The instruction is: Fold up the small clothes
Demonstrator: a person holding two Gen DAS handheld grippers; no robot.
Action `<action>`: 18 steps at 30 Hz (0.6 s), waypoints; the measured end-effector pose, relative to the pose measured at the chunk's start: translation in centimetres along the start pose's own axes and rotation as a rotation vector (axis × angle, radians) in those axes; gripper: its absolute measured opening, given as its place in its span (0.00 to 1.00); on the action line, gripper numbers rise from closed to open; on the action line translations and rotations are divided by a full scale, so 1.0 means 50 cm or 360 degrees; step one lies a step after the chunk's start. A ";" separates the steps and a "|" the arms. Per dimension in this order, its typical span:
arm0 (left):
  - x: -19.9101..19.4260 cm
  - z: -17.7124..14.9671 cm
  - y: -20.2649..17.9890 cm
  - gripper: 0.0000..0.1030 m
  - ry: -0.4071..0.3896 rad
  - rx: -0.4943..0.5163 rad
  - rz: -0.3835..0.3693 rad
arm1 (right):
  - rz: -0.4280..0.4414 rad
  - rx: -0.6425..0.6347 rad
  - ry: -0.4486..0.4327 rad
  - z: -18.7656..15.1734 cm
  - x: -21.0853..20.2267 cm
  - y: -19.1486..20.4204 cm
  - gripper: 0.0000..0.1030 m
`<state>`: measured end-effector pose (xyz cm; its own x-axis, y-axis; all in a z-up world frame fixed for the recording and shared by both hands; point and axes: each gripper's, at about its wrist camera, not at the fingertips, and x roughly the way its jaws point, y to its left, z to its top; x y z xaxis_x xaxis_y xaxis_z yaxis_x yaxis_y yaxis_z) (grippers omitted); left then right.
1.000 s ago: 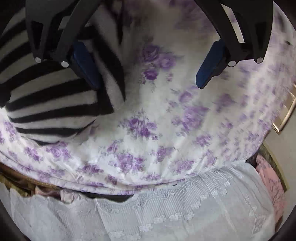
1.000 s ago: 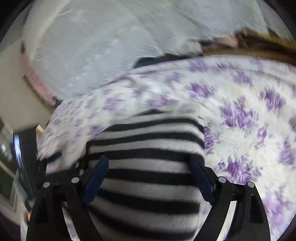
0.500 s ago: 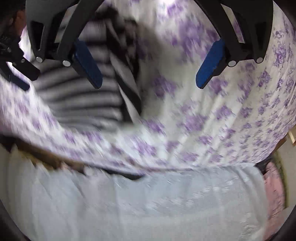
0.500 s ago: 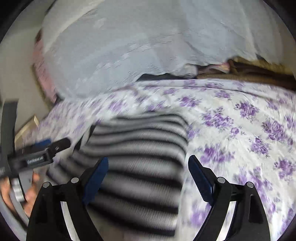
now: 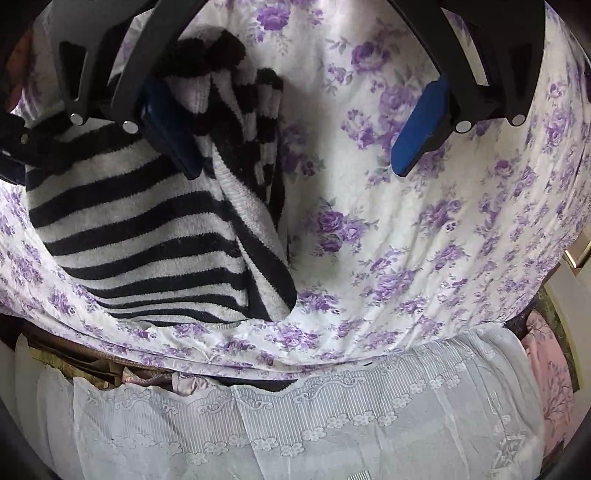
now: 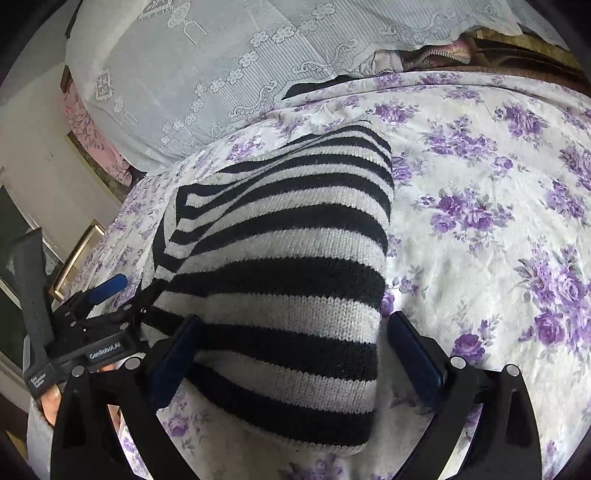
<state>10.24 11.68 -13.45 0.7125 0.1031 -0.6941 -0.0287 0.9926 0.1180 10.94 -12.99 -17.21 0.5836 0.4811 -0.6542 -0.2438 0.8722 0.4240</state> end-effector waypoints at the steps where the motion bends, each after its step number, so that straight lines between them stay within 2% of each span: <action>1: -0.003 -0.001 0.000 0.96 -0.0004 -0.0004 0.0000 | 0.0002 -0.0001 0.0001 0.002 0.003 -0.001 0.97; 18: -0.083 -0.040 -0.027 0.96 -0.0127 0.0057 0.0109 | 0.0049 0.0033 -0.0010 0.006 0.006 -0.007 0.97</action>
<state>5.93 10.02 -12.14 0.7632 0.1636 -0.6251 -0.0550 0.9803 0.1896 11.44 -13.19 -17.36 0.5810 0.5073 -0.6365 -0.2456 0.8548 0.4571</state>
